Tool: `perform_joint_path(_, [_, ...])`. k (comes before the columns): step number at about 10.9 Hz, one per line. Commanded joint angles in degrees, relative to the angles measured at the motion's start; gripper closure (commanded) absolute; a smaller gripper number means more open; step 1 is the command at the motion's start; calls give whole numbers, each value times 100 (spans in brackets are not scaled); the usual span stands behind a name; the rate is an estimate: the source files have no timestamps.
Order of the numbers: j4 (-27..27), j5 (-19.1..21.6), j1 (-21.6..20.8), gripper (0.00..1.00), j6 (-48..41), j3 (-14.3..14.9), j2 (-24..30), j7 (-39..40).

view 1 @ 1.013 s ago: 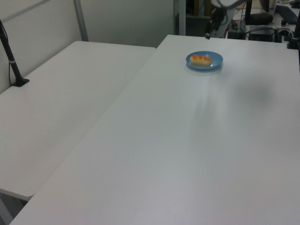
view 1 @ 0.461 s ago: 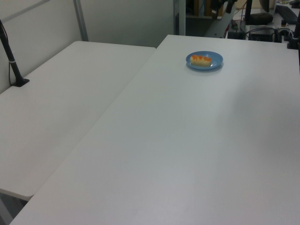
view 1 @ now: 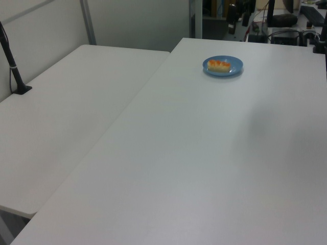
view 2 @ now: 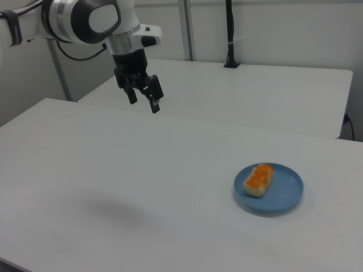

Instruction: Put the bread onto the plate

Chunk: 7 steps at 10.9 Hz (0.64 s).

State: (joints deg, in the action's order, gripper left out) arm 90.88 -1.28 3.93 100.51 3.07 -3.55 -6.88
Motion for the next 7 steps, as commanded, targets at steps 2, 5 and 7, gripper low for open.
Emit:
perform_joint_path(2, [176, 67, -59, 0, -276, -316, 170, 416])
perform_joint_path(5, [158, 58, -59, 0, -295, -316, 179, 503])
perform_joint_path(7, [140, 67, -50, 0, -321, -316, 188, 547])
